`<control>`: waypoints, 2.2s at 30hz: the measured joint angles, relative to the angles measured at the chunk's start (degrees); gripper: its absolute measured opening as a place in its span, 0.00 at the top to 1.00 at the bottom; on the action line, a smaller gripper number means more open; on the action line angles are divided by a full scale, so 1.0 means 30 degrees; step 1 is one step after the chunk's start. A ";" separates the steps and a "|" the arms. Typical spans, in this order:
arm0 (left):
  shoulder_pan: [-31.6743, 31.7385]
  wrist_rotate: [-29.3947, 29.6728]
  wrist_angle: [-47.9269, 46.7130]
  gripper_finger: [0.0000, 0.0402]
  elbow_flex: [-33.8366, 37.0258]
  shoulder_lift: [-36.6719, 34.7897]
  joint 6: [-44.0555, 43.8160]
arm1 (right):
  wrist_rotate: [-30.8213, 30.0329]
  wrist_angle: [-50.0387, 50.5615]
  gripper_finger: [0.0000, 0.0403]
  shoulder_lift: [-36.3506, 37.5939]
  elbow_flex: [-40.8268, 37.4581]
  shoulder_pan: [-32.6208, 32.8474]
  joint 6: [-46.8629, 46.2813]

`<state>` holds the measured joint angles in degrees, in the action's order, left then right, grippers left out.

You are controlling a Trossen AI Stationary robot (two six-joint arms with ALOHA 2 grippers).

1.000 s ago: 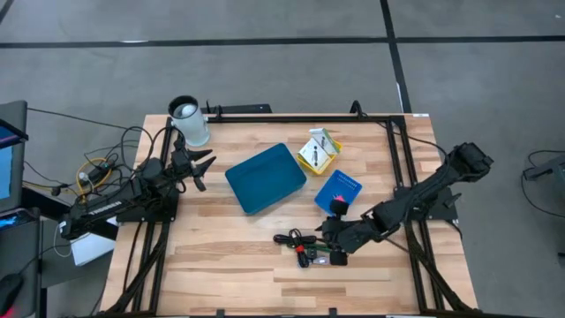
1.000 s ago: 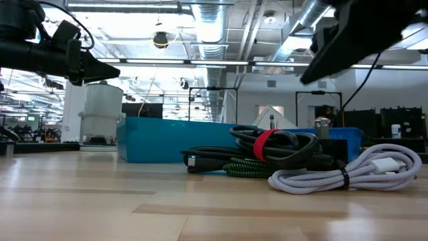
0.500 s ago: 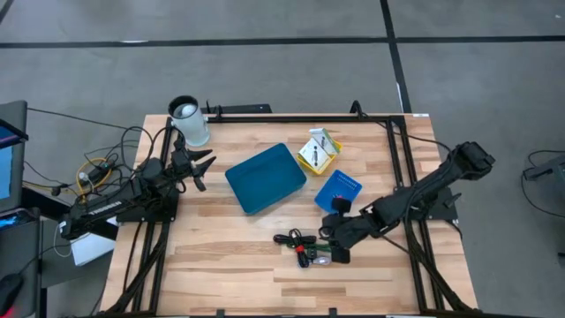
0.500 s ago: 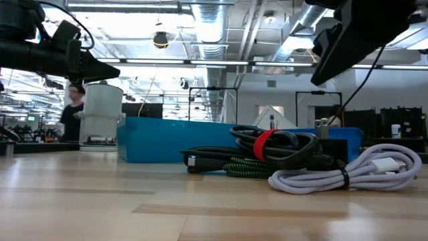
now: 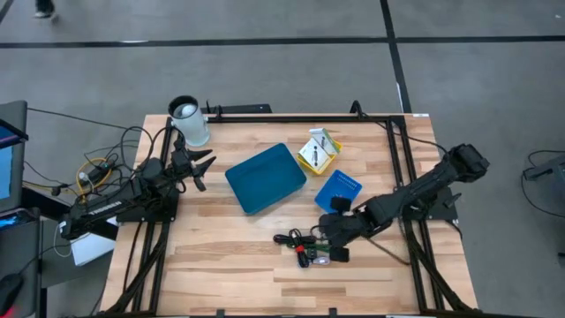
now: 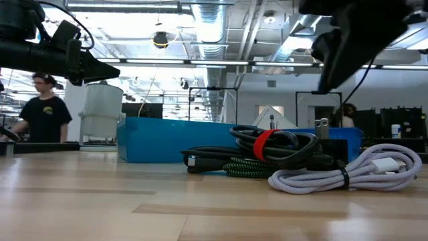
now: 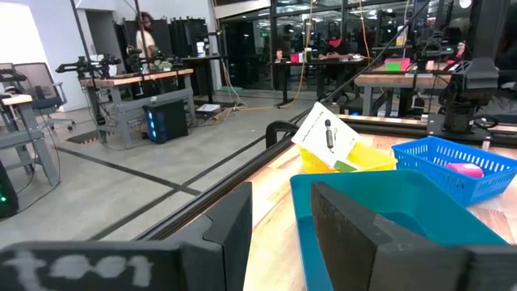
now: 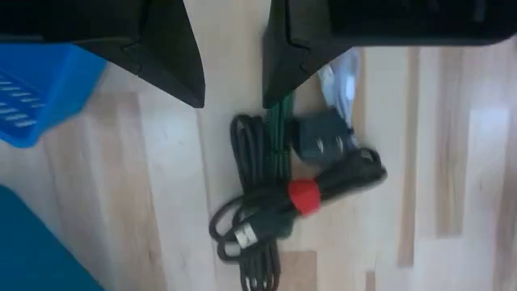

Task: Pick and place items into bin
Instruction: Put the black charger adapter into the blue bin

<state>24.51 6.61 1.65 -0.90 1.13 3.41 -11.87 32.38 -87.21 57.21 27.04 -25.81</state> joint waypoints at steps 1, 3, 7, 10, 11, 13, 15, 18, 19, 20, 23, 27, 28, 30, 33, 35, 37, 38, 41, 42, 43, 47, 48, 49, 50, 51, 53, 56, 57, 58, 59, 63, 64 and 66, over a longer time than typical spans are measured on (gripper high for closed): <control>-0.0004 -0.0005 -0.0007 0.70 -0.0004 0.0000 0.0002 | 0.0008 0.0146 0.71 -0.0509 0.0469 -0.0062 -0.0283; -0.0007 -0.0005 -0.0005 0.70 0.0002 0.0000 0.0002 | -0.0017 0.1491 0.71 -0.1437 0.1233 -0.0083 -0.0511; 0.0000 0.0002 0.0000 0.70 -0.0004 0.0001 0.0002 | -0.0119 0.4003 0.71 -0.3278 0.3516 -0.0050 -0.1040; 0.0000 0.0002 -0.0007 0.70 -0.0003 0.0087 -0.0004 | -0.0211 0.5357 0.71 -0.4284 0.5141 0.0121 -0.1065; -0.0005 -0.0005 0.0002 0.70 0.0004 0.0120 -0.0003 | -0.0194 0.5772 0.71 -0.4552 0.5630 0.0172 -0.1092; 0.0000 -0.0025 -0.0005 0.70 0.0004 0.0259 0.0002 | -0.0115 0.6592 0.71 -0.5052 0.6623 0.0239 -0.1318; 0.0000 -0.0027 0.0007 0.70 -0.0004 0.0284 0.0002 | -0.0060 0.7264 0.71 -0.5466 0.7337 0.0235 -0.1470; 0.0000 -0.0025 -0.0007 0.70 0.0001 0.0340 0.0002 | -0.0060 0.7691 0.71 -0.5993 0.8078 0.0217 -0.1466; -0.0004 -0.0027 0.0000 0.70 0.0000 0.0331 -0.0002 | -0.0038 0.7853 0.71 -0.6065 0.8189 0.0189 -0.1475; 0.0000 -0.0030 0.0000 0.70 0.0004 0.0328 0.0002 | 0.0010 0.7928 0.71 -0.6072 0.8275 0.0184 -0.1560; 0.0000 -0.0042 -0.0007 0.70 0.0002 0.0328 -0.0004 | 0.0552 0.7747 0.71 -0.6058 0.8408 -0.0047 -0.2508; 0.0000 -0.0042 -0.0007 0.70 -0.0004 0.0328 0.0002 | 0.1807 0.7621 0.71 -0.6065 0.8393 -0.0333 -0.2760; -0.0006 -0.0042 -0.0007 0.70 -0.0001 0.0328 0.0002 | 0.2002 0.7605 0.70 -0.6065 0.8392 -0.0355 -0.2761; -0.0004 -0.0042 -0.0007 0.70 0.0004 0.0328 0.0002 | 0.2396 0.7544 0.70 -0.6065 0.8386 -0.0400 -0.2767; -0.0007 -0.0042 -0.0007 0.70 -0.0004 0.0328 0.0002 | 0.2877 0.7381 0.67 -0.6065 0.8386 -0.0462 -0.2792; 0.0000 -0.0042 -0.0007 0.70 -0.0004 0.0328 0.0000 | 0.3011 0.7223 0.65 -0.6065 0.8386 -0.0485 -0.2954; -0.0005 -0.0049 -0.0007 0.70 0.0000 0.0328 0.0002 | 0.3016 0.7172 0.62 -0.6065 0.8386 -0.0561 -0.3278; -0.0004 -0.0047 -0.0007 0.70 0.0000 0.0328 0.0002 | 0.3019 0.7114 0.61 -0.6065 0.8385 -0.0566 -0.3542; -0.0004 -0.0049 -0.0007 0.70 -0.0001 0.0328 0.0000 | 0.3022 0.6981 0.59 -0.6065 0.8378 -0.0603 -0.4077; -0.0005 -0.0049 -0.0007 0.70 0.0002 0.0328 0.0000 | 0.3022 0.6974 0.58 -0.6091 0.8378 -0.0603 -0.4324; -0.0004 -0.0049 -0.0007 0.70 -0.0004 0.0328 -0.0001 | 0.3027 0.6887 0.58 -0.6259 0.8381 -0.0649 -0.4585; 0.0000 -0.0049 -0.0007 0.70 -0.0004 0.0328 0.0002 | 0.3294 0.7208 0.58 -0.6689 0.8333 -0.0803 -0.5682; -0.0001 -0.0049 -0.0007 0.70 0.0001 0.0328 0.0002 | 0.3465 0.7057 0.59 -0.6832 0.8404 -0.0871 -0.5724; -0.0004 -0.0049 -0.0007 0.70 -0.0004 0.0328 0.0002 | 0.3507 0.7207 0.59 -0.6935 0.8399 -0.0941 -0.5591; -0.0004 -0.0046 -0.0007 0.70 -0.0004 0.0328 0.0002 | 0.3515 0.7643 0.60 -0.6969 0.8336 -0.0969 -0.5386; -0.0003 -0.0034 -0.0007 0.70 -0.0004 0.0340 0.0002 | 0.3512 0.7884 0.60 -0.6969 0.8298 -0.0974 -0.5183; -0.0007 -0.0034 -0.0007 0.70 0.0004 0.0364 0.0002 | 0.3514 0.7379 0.62 -0.6969 0.8378 -0.1060 -0.4347; 0.0000 -0.0034 -0.0007 0.70 -0.0003 0.0364 0.0002 | 0.3517 0.7291 0.63 -0.6969 0.8402 -0.1032 -0.2772; 0.0000 -0.0034 -0.0007 0.70 -0.0002 0.0364 0.0002 | 0.3517 0.7250 0.63 -0.6969 0.8506 -0.1025 -0.2293; -0.0007 -0.0034 -0.0007 0.70 0.0001 0.0364 0.0002 | 0.3544 0.7228 0.64 -0.6969 0.8638 -0.1018 -0.1760; -0.0002 -0.0027 -0.0007 0.70 -0.0002 0.0364 0.0002 | 0.3653 0.7174 0.64 -0.6964 0.8742 -0.1000 -0.1176; 0.0000 -0.0027 -0.0007 0.70 0.0001 0.0364 0.0002 | 0.4450 0.6955 0.63 -0.6961 0.8959 -0.0974 0.1270; -0.0001 -0.0021 -0.0007 0.70 -0.0003 0.0364 0.0002 | 0.4628 0.6832 0.63 -0.6961 0.8983 -0.0974 0.1728; -0.0007 -0.0021 -0.0007 0.70 0.0000 0.0364 0.0002 | 0.4955 0.6910 0.62 -0.6961 0.8983 -0.0974 0.2284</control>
<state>24.49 6.54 1.63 -0.90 2.22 3.42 2.99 53.12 -108.09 84.16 24.12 -18.95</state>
